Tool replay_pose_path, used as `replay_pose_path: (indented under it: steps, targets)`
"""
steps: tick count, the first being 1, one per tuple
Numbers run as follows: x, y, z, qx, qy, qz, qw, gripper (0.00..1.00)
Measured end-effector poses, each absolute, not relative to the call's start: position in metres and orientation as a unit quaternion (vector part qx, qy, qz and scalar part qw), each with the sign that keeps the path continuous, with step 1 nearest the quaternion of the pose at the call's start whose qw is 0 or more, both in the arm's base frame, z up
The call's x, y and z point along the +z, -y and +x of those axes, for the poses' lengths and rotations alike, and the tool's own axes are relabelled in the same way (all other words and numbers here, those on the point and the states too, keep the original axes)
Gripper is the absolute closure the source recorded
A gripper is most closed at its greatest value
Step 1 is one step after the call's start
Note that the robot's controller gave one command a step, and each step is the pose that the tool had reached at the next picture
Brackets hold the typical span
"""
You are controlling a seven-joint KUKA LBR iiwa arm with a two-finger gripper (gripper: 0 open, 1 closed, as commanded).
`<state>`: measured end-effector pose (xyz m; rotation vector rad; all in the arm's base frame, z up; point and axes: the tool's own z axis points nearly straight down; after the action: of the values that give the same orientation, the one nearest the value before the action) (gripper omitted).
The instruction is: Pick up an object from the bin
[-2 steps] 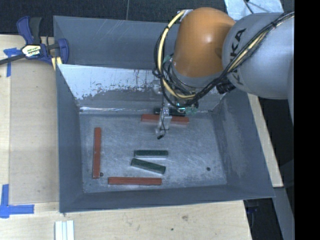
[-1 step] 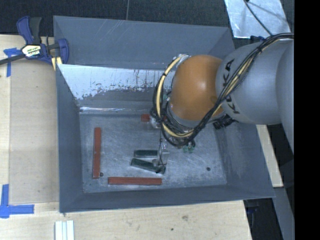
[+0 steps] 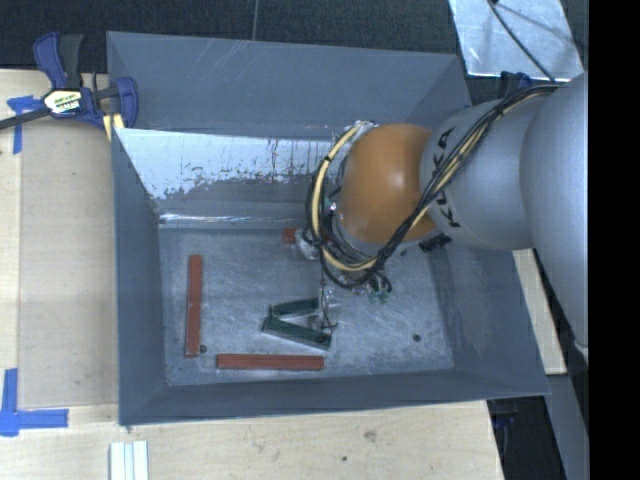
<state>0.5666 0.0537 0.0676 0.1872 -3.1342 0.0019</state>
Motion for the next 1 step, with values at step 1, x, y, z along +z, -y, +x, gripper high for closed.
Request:
replay_pose_path:
  steps: [1]
  targets:
    - [0.0713,-0.0552,0.5680,0.000,0.998,0.059,-0.002,1.00]
